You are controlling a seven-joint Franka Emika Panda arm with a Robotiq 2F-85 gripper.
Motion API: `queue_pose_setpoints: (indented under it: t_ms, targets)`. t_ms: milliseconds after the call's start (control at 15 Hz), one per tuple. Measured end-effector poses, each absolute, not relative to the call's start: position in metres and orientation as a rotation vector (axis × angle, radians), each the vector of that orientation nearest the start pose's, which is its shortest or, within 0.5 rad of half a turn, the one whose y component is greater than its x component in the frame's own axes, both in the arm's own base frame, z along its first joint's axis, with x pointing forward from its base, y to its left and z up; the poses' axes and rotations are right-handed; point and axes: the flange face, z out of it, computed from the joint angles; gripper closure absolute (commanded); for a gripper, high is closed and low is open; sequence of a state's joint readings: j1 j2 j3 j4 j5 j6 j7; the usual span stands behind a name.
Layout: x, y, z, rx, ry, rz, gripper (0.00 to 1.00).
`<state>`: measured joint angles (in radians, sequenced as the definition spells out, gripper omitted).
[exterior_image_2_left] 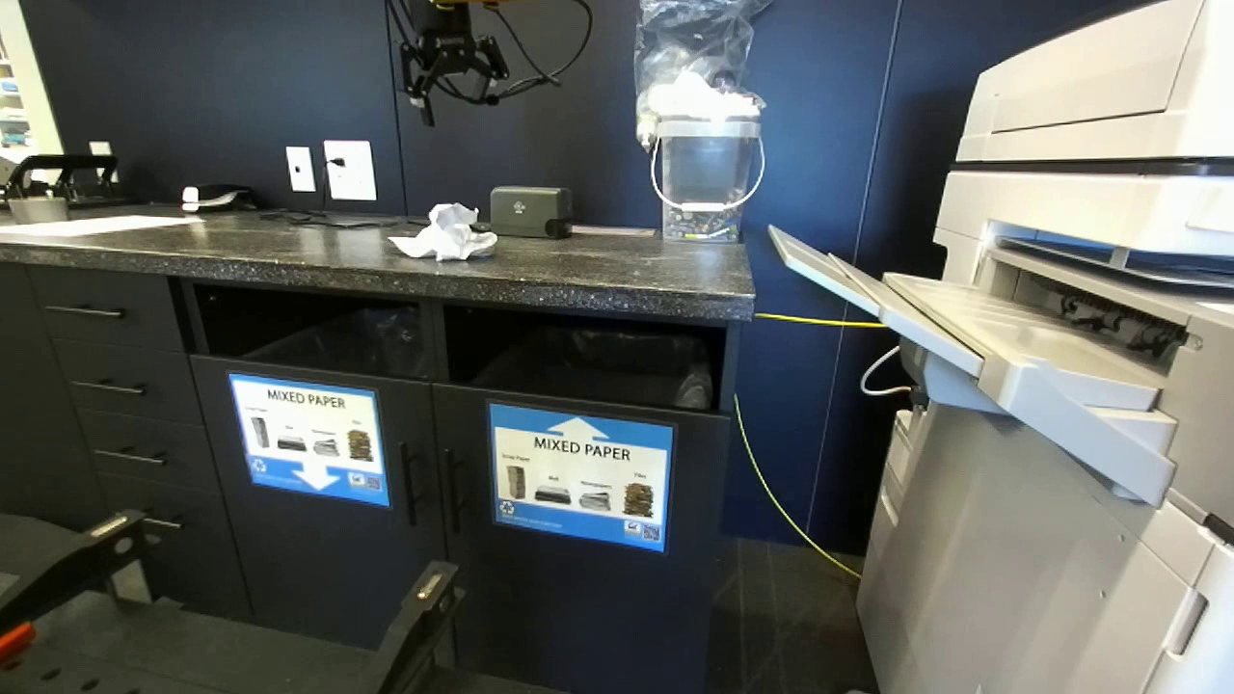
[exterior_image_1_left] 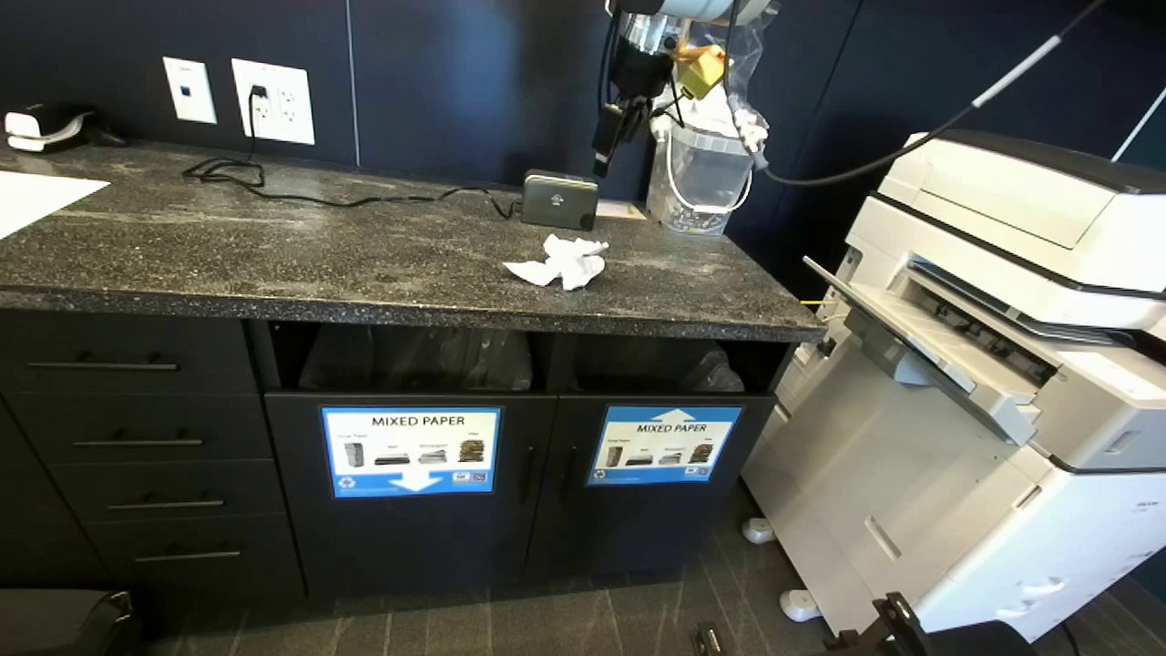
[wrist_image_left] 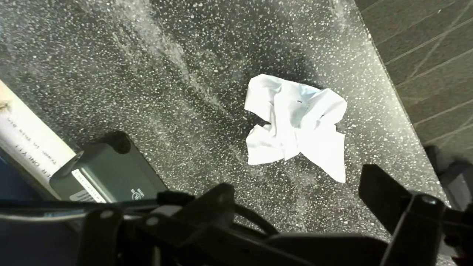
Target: Put the right and left pieces of white paper in the right bin respectively
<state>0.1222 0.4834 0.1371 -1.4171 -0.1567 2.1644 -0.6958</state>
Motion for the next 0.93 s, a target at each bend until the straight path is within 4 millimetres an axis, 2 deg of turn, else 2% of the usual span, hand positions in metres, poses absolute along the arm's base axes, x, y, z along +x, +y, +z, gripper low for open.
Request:
queue_pose_setpoints:
  t_ms: [200, 533, 933]
  targets:
    - [0.721, 0.174, 0.439, -2.827, -1.583, -0.316, 0.00]
    - [0.747, 0.193, 0.419, -2.794, -1.604, -0.287, 0.00]
    - [0.765, 0.203, 0.372, -2.774, -1.586, -0.151, 0.00]
